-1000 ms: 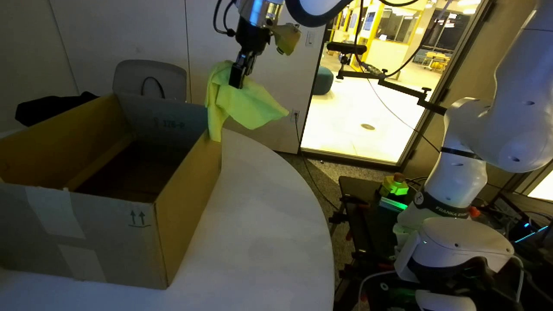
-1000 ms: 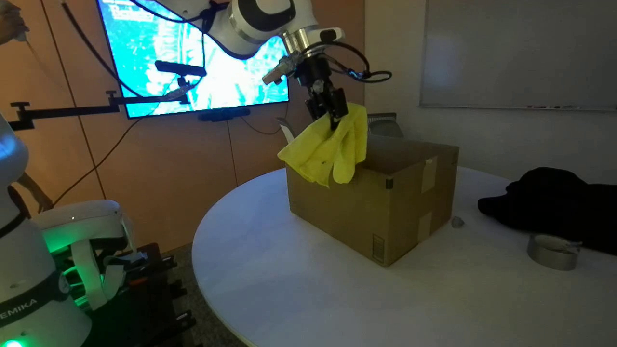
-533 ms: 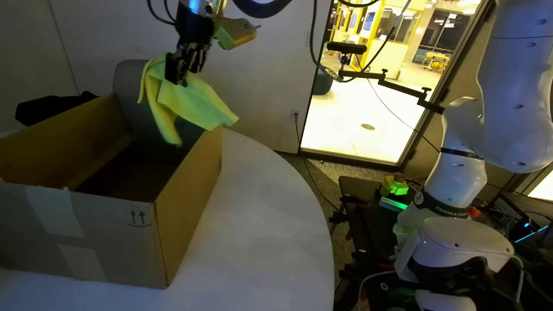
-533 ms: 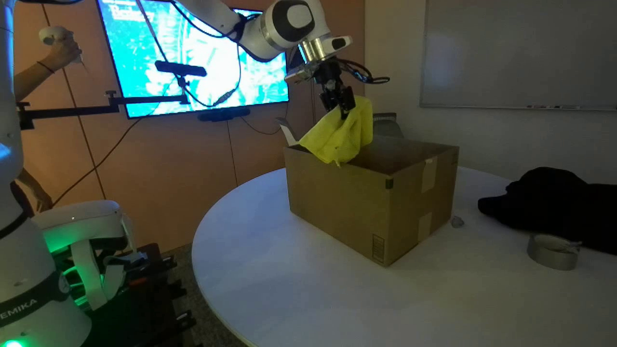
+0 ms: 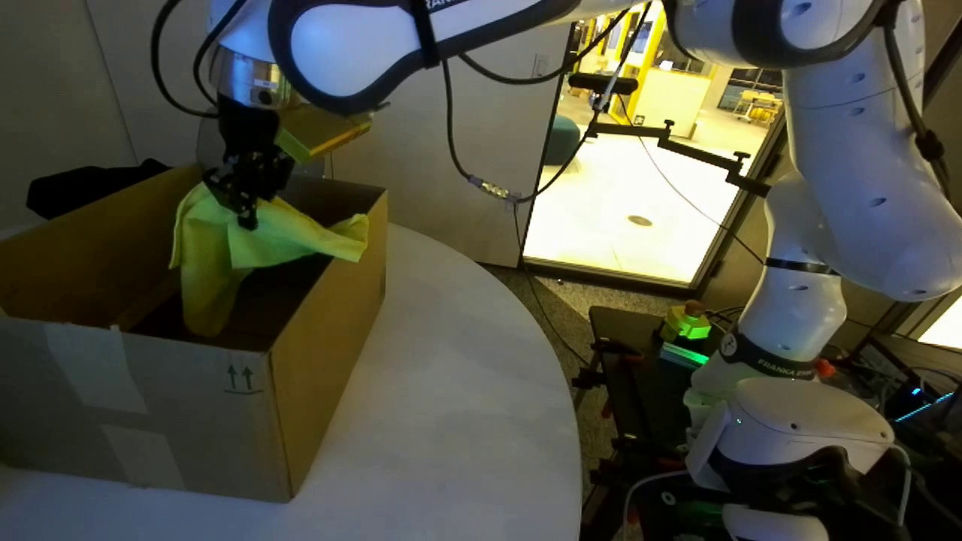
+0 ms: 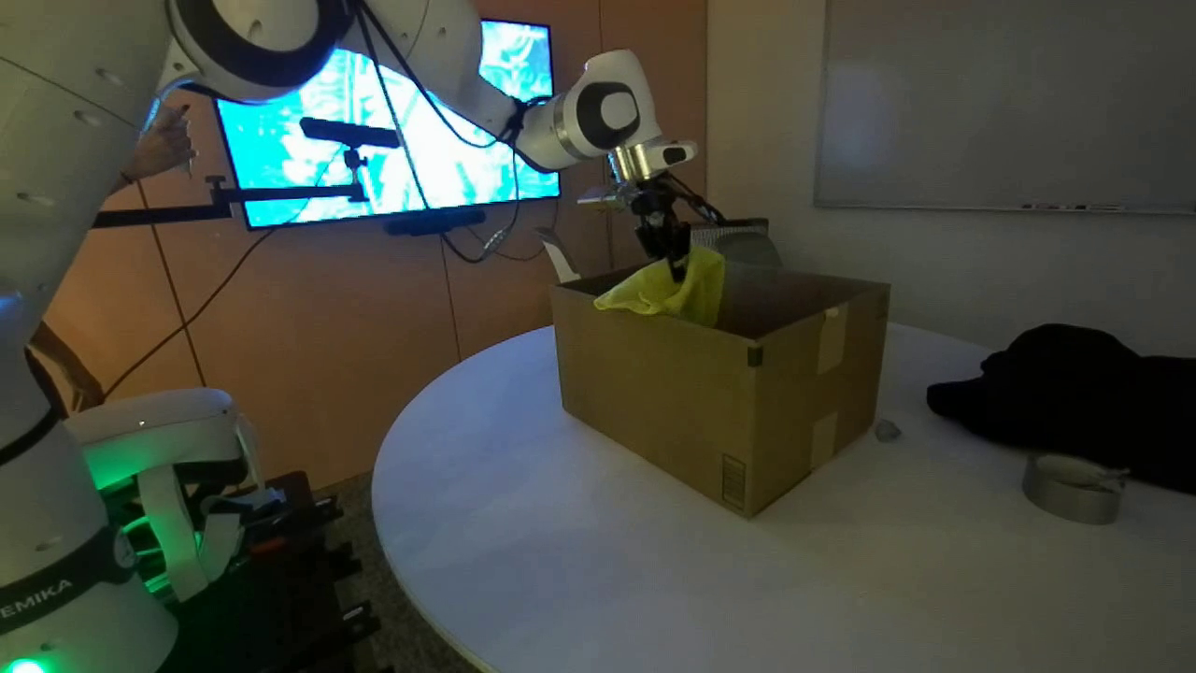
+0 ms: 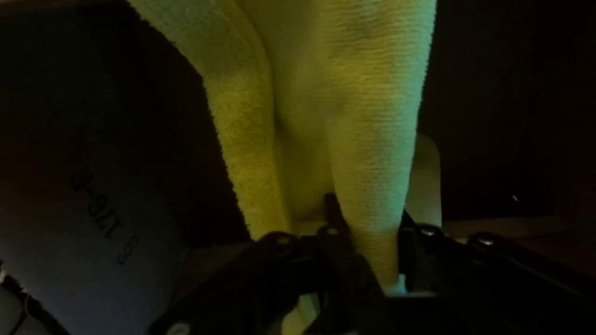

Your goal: Put the marker on the cloth, then fold the cloth and put it in the box

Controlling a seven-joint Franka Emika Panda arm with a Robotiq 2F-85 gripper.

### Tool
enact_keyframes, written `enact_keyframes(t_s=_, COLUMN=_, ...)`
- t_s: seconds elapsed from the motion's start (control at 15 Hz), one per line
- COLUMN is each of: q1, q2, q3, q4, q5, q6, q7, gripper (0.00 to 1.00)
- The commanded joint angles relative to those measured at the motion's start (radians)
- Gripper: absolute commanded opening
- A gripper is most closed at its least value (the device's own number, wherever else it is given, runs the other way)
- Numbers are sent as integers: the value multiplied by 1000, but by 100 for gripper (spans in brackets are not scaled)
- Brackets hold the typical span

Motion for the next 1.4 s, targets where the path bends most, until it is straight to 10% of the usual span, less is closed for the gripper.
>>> enact_keyframes(t_s=0.0, q1=37, q2=166, q3=-30, q4=241, q5=13, q6=-118, q7=-2, gripper=57)
enact_keyframes(t_s=0.4, q1=54, q2=168, q3=-24, q4=321, q5=19, q6=-298, q7=-52, gripper=99)
enact_keyframes(t_s=1.33, q1=-155, q2=-440, q3=-32, q4=-278, q5=36, q6=-527, q7=-339, gripper=100)
